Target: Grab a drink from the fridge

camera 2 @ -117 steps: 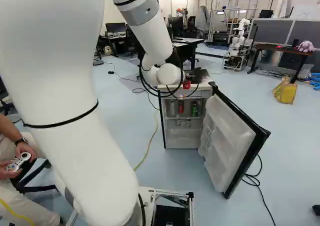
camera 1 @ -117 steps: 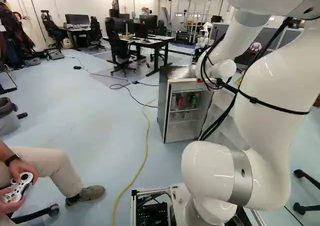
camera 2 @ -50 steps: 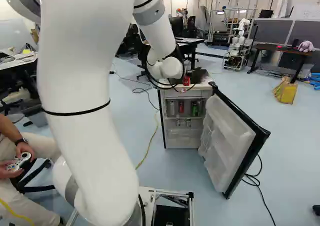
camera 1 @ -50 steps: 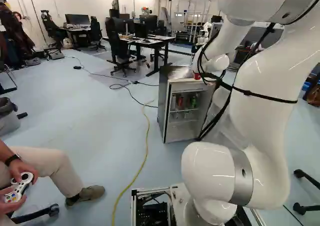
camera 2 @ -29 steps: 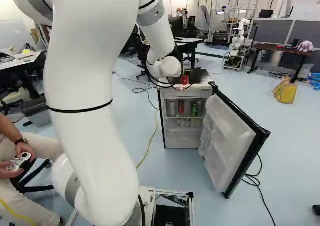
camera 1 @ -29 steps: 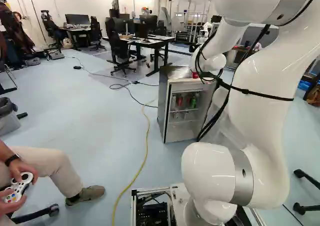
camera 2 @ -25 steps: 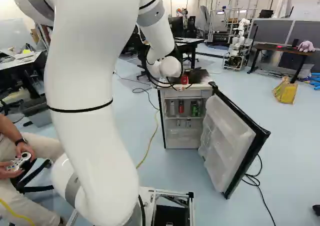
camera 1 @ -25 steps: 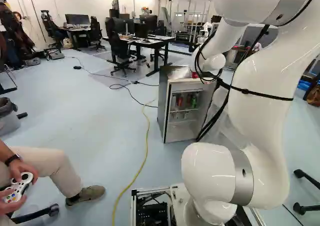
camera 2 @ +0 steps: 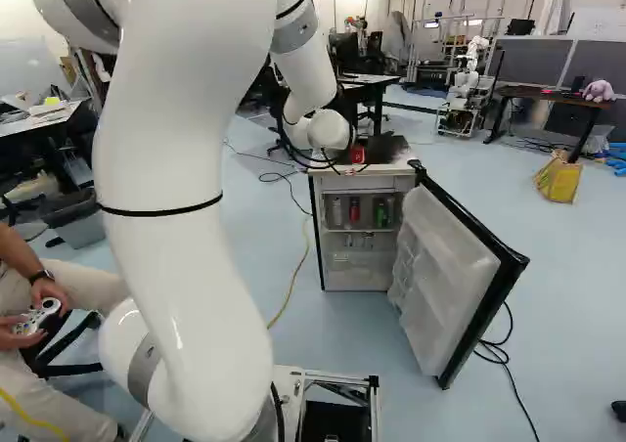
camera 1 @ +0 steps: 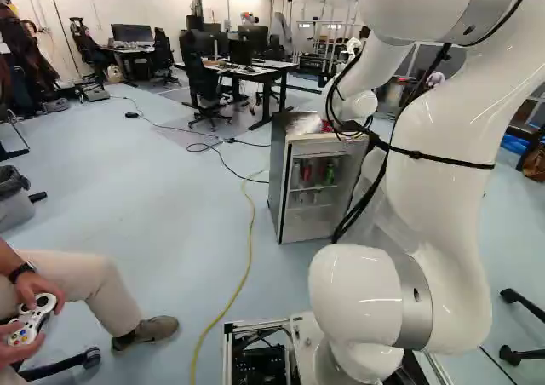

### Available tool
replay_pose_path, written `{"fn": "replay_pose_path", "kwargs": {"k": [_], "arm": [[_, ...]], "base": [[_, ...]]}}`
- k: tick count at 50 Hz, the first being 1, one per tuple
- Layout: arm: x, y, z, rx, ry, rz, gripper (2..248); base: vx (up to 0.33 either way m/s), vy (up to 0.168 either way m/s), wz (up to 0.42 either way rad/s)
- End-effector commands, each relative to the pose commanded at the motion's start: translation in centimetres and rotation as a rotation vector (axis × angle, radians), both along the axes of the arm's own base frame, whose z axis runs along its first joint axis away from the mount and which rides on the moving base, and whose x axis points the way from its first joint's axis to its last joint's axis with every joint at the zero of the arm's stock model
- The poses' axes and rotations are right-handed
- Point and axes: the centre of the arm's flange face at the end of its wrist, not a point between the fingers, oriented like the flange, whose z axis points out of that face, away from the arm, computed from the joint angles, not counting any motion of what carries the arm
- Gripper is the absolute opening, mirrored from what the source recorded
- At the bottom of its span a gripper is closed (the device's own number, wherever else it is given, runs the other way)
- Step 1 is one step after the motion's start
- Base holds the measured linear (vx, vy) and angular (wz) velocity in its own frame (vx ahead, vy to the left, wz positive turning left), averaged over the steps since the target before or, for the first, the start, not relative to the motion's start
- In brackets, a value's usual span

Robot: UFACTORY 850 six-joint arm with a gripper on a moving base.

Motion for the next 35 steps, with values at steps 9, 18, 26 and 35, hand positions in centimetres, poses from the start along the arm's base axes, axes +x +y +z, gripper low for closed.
{"fn": "replay_pose_path", "kwargs": {"k": [9,18,26,35], "arm": [[0.5,0.5,0.0,0.012,-0.005,-0.005,86],[0.9,1.0,0.0,0.024,-0.010,-0.010,86],[1.4,1.4,0.0,0.034,-0.014,-0.013,86],[1.8,1.9,-0.1,0.043,-0.018,-0.015,86]], "base": [[0.000,0.000,0.000],[0.000,0.000,0.000],[0.000,0.000,0.000],[0.000,0.000,0.000]]}}
